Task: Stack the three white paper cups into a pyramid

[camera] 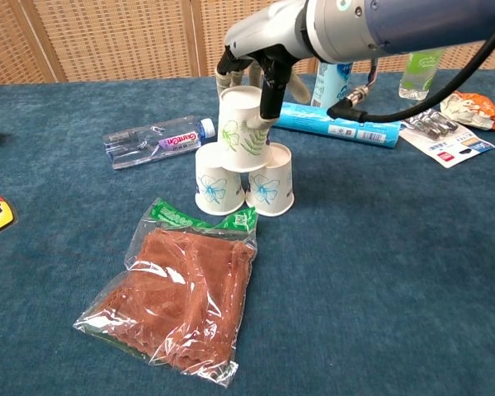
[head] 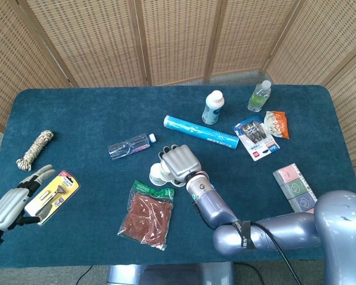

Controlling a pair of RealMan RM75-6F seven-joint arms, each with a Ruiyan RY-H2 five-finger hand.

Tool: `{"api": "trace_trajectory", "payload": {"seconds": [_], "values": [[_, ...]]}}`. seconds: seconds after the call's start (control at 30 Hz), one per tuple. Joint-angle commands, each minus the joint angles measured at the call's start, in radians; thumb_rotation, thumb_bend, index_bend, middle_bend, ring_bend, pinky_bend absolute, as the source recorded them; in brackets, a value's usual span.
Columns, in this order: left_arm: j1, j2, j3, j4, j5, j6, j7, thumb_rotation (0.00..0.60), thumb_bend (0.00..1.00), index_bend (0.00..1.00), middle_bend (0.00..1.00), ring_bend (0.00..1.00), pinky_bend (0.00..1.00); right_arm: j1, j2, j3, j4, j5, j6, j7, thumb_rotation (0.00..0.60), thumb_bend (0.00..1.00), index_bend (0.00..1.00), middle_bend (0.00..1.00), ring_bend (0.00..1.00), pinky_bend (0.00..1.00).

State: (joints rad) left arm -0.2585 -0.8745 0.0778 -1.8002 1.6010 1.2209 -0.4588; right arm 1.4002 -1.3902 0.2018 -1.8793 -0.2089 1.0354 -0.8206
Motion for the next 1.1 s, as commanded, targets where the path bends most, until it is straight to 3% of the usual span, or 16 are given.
{"api": "trace_trajectory", "payload": {"seconds": [0.03,0.3,0.43,0.63,0.77,1.1], "values": [[0.0,0.0,0.001,0.001,0.0,-0.001,-0.002,0.6,0.49,0.0,0.0,0.0,0.1,0.003,-0.002,-0.002,0.001,0.007,0.002,-0.003,0.6,0.45,0.28,0.23,0.23,0.68],[0.0,-0.001,0.001,0.008,0.006,0.003,-0.014,0.6,0.49,0.0,0.0,0.0,0.1,0.005,0.002,-0.002,-0.008,0.008,0.014,-0.005,0.6,0.45,0.12,0.18,0.18,0.61],[0.0,-0.001,0.001,0.009,0.008,0.005,-0.016,0.6,0.49,0.0,0.0,0.0,0.1,0.007,0.009,-0.006,-0.017,0.016,0.017,-0.013,0.6,0.44,0.09,0.16,0.17,0.56],[0.0,0.001,-0.001,0.007,0.007,0.009,-0.017,0.6,0.49,0.0,0.0,0.0,0.1,0.006,0.041,-0.014,-0.045,0.045,0.009,-0.024,0.6,0.44,0.0,0.09,0.1,0.42],[0.001,0.004,-0.001,0.001,0.008,0.014,-0.014,0.6,0.49,0.0,0.0,0.0,0.1,0.002,0.077,-0.019,-0.071,0.06,-0.004,-0.022,0.6,0.45,0.0,0.04,0.03,0.34],[0.012,0.02,0.003,-0.017,0.016,0.034,-0.007,0.6,0.49,0.0,0.0,0.0,0.1,-0.031,0.158,-0.047,-0.109,0.047,-0.016,0.006,0.6,0.51,0.0,0.01,0.0,0.31]]}}
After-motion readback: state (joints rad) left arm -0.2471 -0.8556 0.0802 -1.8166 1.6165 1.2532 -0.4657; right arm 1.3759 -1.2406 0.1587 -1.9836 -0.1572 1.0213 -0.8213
